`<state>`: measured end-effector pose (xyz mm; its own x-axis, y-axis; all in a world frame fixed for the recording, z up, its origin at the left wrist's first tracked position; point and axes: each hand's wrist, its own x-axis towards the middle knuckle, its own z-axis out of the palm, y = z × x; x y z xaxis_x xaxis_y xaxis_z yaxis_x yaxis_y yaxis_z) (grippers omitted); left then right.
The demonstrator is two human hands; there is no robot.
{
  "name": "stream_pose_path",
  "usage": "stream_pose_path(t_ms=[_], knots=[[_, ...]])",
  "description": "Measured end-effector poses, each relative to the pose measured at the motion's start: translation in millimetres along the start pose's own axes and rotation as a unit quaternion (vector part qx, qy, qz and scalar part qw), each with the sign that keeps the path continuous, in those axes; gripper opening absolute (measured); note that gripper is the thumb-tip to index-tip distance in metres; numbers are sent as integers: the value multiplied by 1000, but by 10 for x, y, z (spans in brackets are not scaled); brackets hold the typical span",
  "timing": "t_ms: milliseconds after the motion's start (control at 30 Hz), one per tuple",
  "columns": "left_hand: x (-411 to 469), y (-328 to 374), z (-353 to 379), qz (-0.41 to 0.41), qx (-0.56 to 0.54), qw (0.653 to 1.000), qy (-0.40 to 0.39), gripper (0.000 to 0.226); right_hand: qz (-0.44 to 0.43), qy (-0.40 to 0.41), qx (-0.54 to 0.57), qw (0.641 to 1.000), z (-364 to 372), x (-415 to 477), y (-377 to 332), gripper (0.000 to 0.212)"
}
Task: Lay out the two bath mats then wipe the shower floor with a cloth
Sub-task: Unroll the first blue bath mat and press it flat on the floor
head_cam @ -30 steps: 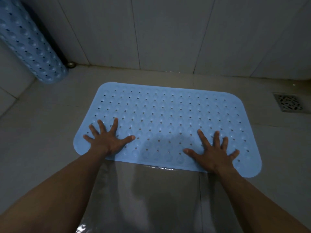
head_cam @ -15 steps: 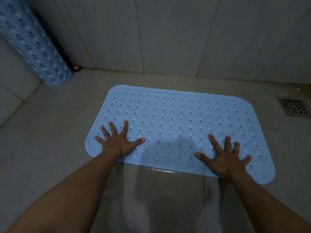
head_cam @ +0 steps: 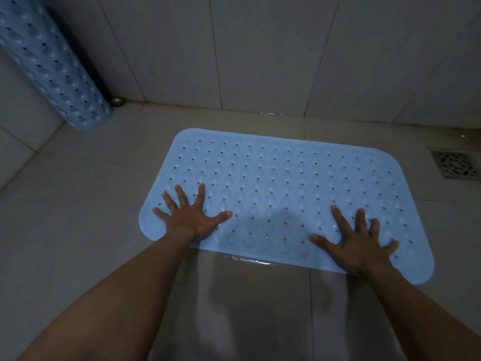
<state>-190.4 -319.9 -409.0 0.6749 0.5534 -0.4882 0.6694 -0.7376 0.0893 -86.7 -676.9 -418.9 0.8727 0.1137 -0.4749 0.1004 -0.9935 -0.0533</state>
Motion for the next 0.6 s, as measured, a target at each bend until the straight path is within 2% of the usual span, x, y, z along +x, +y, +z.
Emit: stream_pose_path(t_ms=[333, 600], knots=[[27, -19, 42, -10, 10, 1000, 12, 123, -2, -13, 55, 998, -65, -51, -21, 106], [1, -14, 66, -15, 5, 1000, 15, 123, -13, -19, 41, 999, -91, -56, 14, 104]])
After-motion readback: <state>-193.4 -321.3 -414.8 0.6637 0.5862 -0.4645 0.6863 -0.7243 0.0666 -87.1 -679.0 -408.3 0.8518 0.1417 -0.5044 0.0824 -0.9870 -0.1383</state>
